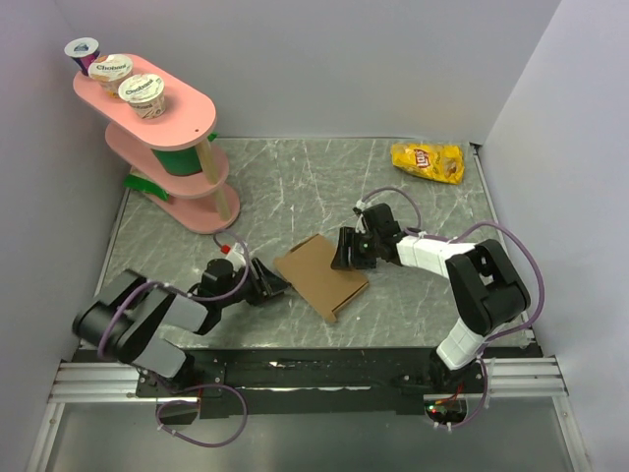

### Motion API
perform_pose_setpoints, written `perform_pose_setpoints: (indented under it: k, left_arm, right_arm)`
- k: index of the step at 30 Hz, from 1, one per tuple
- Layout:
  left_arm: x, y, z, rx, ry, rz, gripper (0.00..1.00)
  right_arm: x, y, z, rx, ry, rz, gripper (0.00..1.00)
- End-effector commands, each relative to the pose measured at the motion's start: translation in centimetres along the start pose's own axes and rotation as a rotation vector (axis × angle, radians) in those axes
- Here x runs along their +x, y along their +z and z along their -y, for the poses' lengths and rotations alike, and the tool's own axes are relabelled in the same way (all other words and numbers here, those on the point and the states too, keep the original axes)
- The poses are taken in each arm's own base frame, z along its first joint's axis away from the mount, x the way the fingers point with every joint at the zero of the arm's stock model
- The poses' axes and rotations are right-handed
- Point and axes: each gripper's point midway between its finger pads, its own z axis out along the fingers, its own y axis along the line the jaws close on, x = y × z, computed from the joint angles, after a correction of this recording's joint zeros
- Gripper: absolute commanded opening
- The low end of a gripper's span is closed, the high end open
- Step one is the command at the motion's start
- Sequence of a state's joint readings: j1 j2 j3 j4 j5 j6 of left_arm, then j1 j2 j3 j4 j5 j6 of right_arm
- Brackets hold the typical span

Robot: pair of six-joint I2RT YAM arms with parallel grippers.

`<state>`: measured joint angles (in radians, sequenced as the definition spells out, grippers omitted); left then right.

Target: Fold the paper box

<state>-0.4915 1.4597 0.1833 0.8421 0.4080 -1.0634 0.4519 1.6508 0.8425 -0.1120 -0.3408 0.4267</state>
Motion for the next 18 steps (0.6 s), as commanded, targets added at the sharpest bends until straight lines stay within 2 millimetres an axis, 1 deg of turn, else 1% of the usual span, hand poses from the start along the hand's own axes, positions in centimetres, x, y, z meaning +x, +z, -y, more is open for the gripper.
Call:
perform_pose_setpoints:
  k: [1, 2, 3, 7, 8, 10, 11, 12, 13, 15, 17, 18]
  left_arm:
    - [-1.3, 0.3, 4.3, 0.218, 0.004, 0.046, 0.55]
    - [-1.0, 0.6, 3.5, 0.203, -0.013, 0.037, 0.54]
    - [-0.9, 0.7, 3.3, 0.202, -0.025, 0.035, 0.53]
    - [-0.5, 1.2, 2.9, 0.235, -0.070, 0.026, 0.44]
    - [-0.3, 1.4, 2.7, 0.245, -0.075, 0.024, 0.39]
    - [0.1, 1.5, 2.5, 0.250, -0.098, 0.018, 0.33]
    - [0.2, 1.5, 2.3, 0.252, -0.101, 0.022, 0.26]
    - [0.4, 1.6, 1.9, 0.242, -0.107, 0.021, 0.24]
    - [0.6, 1.7, 1.6, 0.229, -0.106, 0.021, 0.19]
    - [1.0, 2.0, 0.7, 0.192, -0.113, 0.013, 0.16]
    - [1.2, 2.3, 0.3, 0.170, -0.099, 0.017, 0.15]
    - [1.4, 2.5, -0.4, 0.136, -0.103, 0.009, 0.15]
  right_arm:
    - [1.8, 0.2, 1.0, 0.067, 0.012, -0.030, 0.66]
    - [1.9, 0.2, 1.1, 0.068, 0.009, -0.030, 0.66]
    - [1.8, 0.2, 1.0, 0.066, 0.010, -0.030, 0.66]
    - [2.0, 0.3, 1.1, 0.076, 0.009, -0.034, 0.66]
    - [1.8, 0.3, 1.1, 0.080, 0.009, -0.029, 0.66]
    - [2.1, 0.4, 1.2, 0.085, 0.011, -0.034, 0.66]
    - [2.1, 0.4, 1.2, 0.086, 0.011, -0.032, 0.66]
    - [2.1, 0.4, 1.3, 0.088, 0.014, -0.030, 0.66]
    - [2.2, 0.4, 1.2, 0.087, 0.014, -0.031, 0.66]
    - [2.2, 0.5, 1.3, 0.086, 0.016, -0.030, 0.67]
    - [2.2, 0.5, 1.2, 0.087, 0.017, -0.029, 0.67]
    - [2.1, 0.4, 1.1, 0.083, 0.017, -0.026, 0.67]
